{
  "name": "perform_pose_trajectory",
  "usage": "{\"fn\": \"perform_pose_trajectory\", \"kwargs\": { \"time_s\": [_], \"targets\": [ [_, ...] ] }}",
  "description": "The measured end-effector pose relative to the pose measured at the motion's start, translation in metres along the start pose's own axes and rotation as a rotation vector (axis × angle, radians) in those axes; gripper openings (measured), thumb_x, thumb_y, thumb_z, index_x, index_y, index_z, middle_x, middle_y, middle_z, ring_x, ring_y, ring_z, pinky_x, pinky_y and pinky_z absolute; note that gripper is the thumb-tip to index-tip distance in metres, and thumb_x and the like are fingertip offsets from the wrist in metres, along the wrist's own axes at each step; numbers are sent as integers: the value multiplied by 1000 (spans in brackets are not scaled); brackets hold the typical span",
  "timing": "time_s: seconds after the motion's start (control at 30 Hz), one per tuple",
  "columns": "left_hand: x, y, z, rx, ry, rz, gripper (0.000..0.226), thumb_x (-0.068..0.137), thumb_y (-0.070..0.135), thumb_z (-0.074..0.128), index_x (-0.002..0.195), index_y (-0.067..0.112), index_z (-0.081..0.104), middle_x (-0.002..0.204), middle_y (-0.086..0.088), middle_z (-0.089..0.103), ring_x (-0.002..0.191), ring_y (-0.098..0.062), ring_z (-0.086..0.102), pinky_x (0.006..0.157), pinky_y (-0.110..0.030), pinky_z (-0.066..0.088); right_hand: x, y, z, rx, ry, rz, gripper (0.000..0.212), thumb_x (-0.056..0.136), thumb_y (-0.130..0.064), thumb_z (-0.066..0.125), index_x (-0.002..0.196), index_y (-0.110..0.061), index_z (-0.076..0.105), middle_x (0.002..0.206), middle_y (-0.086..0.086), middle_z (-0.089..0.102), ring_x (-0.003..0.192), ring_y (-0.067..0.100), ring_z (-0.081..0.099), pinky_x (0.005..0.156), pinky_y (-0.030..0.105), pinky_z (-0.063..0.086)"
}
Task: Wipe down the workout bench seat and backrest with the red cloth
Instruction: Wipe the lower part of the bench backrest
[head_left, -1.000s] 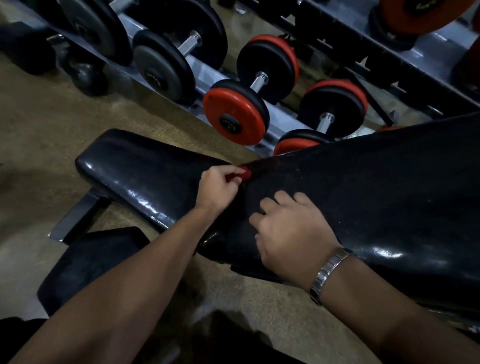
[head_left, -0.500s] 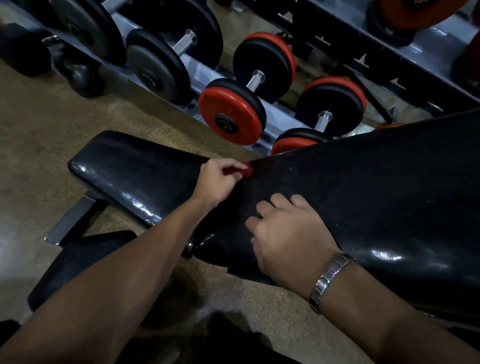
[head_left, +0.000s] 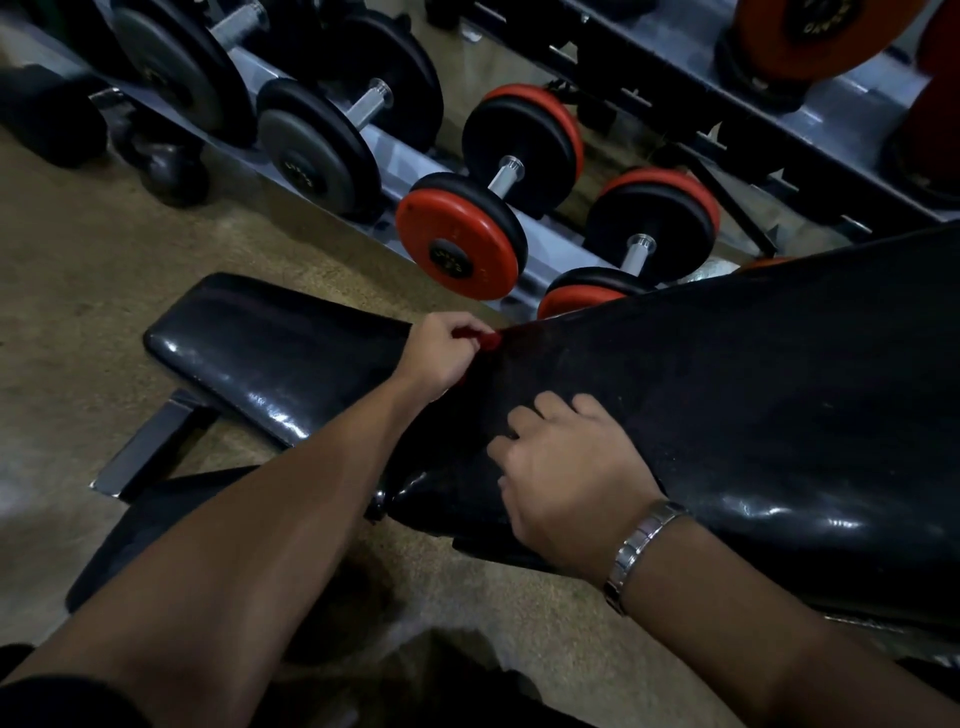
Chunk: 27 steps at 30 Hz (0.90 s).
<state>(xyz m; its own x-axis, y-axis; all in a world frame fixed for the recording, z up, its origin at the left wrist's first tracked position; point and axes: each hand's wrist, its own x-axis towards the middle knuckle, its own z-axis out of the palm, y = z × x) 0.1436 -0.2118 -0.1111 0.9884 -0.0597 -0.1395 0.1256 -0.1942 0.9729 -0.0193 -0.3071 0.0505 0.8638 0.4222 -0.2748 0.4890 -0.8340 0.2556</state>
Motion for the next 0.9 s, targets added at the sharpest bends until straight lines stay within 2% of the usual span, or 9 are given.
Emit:
{"fn": "perform_pose_trajectory", "kwargs": {
  "time_s": [0.13, 0.27, 0.33, 0.43, 0.47, 0.57, 0.67, 0.73, 0.9],
  "targets": [
    [6, 16, 12, -27, -40, 5, 36, 89, 3, 59, 83, 34, 76, 96, 6, 76, 99, -16, 70, 91, -33, 58, 1, -1, -4, -6, -29, -5, 33, 93, -38, 50, 120, -21, 58, 121, 3, 54, 114, 27, 43, 95, 42, 30],
    [-29, 11, -1, -78, -71, 103, 42, 90, 0, 65, 89, 41, 77, 108, 6, 76, 107, -9, 68, 96, -20, 51, 1, 1, -3, 1, -18, -7, 32, 93, -38, 49, 119, -22, 59, 120, 1, 55, 114, 25, 44, 94, 41, 31],
    [-40, 0, -14, -50, -69, 103, 38, 89, 2, 69, 93, 39, 79, 100, 10, 77, 97, -2, 70, 88, -12, 51, 0, 1, -2, -4, -17, -10, 31, 93, -38, 48, 118, -22, 59, 119, 1, 56, 113, 25, 44, 93, 41, 31],
    [-33, 5, -14, 7, -21, -6, 27, 93, 8, 66, 101, 29, 81, 85, 12, 73, 65, 4, 63, 60, -3, 45, 0, -1, -1, -10, -9, -1, 32, 93, -37, 48, 119, -22, 60, 118, 2, 56, 113, 26, 45, 95, 41, 32],
    [-30, 11, -9, 14, -9, -13, 27, 93, 8, 64, 101, 29, 81, 86, 13, 73, 70, 3, 63, 63, -4, 45, 0, -2, -2, -8, -3, 3, 32, 93, -36, 47, 119, -22, 60, 118, 1, 57, 113, 26, 45, 95, 41, 32],
    [-45, 19, 2, -77, -8, 73, 33, 90, 3, 65, 98, 30, 81, 100, 13, 75, 103, -4, 68, 91, -14, 51, -1, -3, -1, -4, 11, 9, 31, 93, -36, 47, 118, -22, 61, 117, 1, 58, 113, 25, 47, 94, 41, 33],
    [-69, 2, -8, -99, -97, 177, 39, 86, -2, 69, 98, 33, 81, 114, 8, 75, 116, -4, 65, 108, -23, 45, -2, -2, 1, 10, 36, 11, 30, 92, -36, 48, 114, -22, 63, 115, 2, 61, 111, 25, 50, 93, 40, 35],
    [-70, -4, -18, -58, -126, 161, 36, 87, 1, 70, 102, 32, 80, 116, 10, 75, 117, -1, 64, 110, -21, 43, -4, -1, 2, 18, 61, 13, 29, 92, -35, 48, 111, -22, 65, 111, 1, 64, 108, 25, 52, 90, 39, 37],
    [-63, 18, -6, -40, -37, 49, 29, 91, 5, 65, 102, 28, 81, 105, 9, 76, 107, -7, 68, 97, -16, 48, -5, 2, 0, 17, 73, 8, 25, 94, -32, 48, 107, -21, 66, 109, 0, 66, 105, 23, 54, 88, 36, 37]
  ]
}}
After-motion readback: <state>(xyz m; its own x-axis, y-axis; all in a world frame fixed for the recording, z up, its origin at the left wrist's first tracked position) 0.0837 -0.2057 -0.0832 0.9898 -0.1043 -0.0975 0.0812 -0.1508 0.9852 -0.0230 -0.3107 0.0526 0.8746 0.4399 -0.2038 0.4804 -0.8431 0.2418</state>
